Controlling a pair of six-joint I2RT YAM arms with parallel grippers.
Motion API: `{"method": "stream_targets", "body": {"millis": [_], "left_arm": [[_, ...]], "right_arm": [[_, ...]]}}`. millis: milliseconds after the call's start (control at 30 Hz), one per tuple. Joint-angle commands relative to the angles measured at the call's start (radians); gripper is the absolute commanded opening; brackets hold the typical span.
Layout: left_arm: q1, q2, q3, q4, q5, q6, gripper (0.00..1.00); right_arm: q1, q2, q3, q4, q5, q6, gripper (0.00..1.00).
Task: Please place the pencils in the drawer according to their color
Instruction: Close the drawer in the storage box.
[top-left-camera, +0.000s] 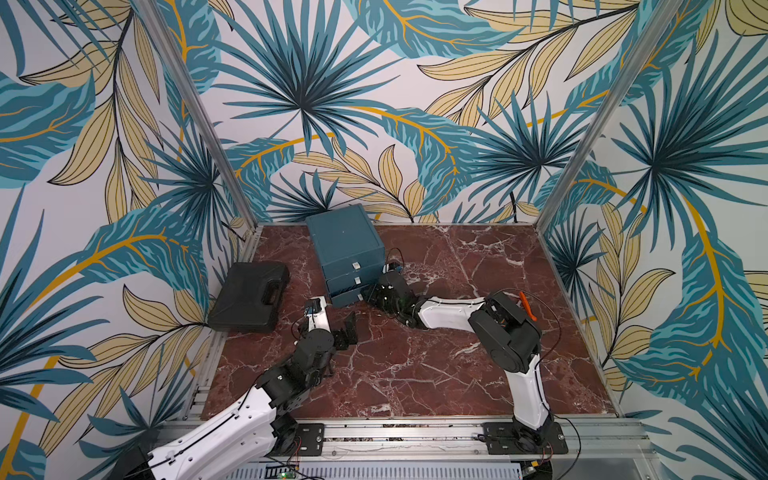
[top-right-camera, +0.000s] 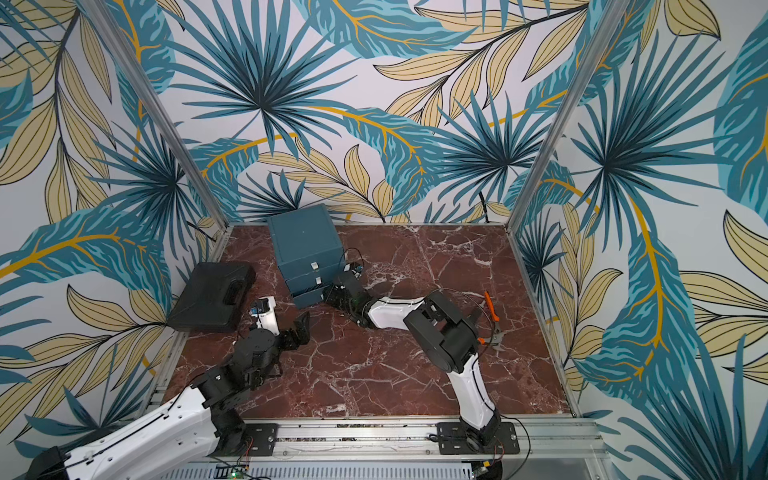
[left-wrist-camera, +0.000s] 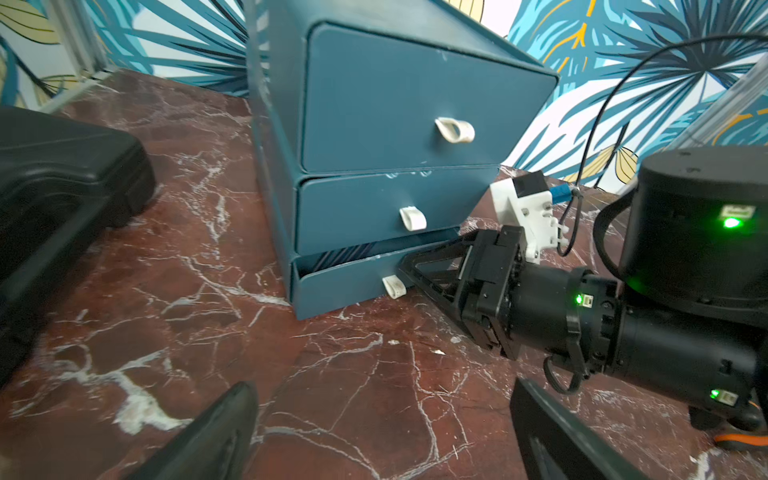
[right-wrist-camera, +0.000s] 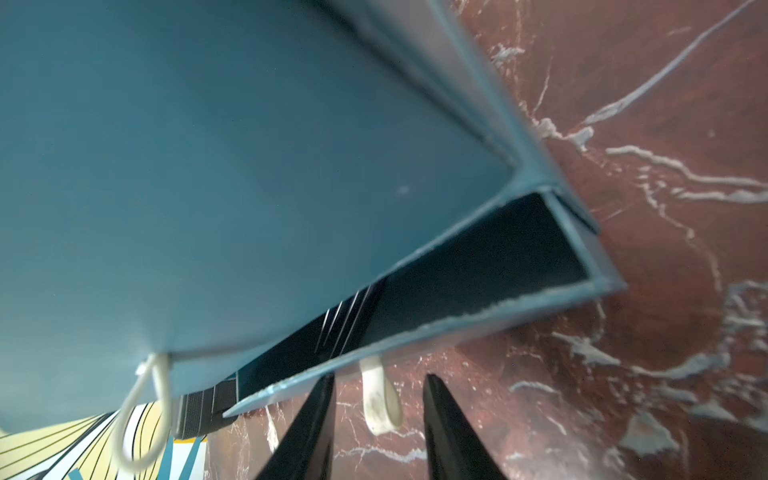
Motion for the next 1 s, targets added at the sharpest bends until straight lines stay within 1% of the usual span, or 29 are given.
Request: {"method": "stream_targets", "body": {"millis": [0,233,400,433,633,900,967], "left_arm": [[0.002,-0.067,-0.008,-0.114,-0.056,-0.009,1.0],[0.002,-0.157,0.003,-0.185,-0.086,-0.004,1.0],[0.001,-0.178,0.013,-0.214,-0.106,-0.013,1.0],[0.002,-0.18,0.015,-0.246,-0.108,-0.015,1.0],[0.002,-0.197,0.016,-0.262,-0.123,-0.018,1.0],[0.003,-0.223,0.021,-0.288,-0.141,-0.018,1.0],[0.003,-0.231,0.024,-0.299,-0.149,-0.017,1.0]], "right_arm": [[-0.003,0.033,0.027,0.051,0.023,0.024,0.38],[-0.004,0.08,0.044,0.132,0.021,0.068,0.36],[-0.004,0.114,0.056,0.191,0.023,0.101,0.36],[-0.004,0.12,0.056,0.204,0.022,0.107,0.36],[-0.004,0.137,0.055,0.249,0.028,0.137,0.36],[-0.004,0.151,0.055,0.269,0.03,0.166,0.39],[-0.004,0.15,0.049,0.272,0.029,0.168,0.43]]}}
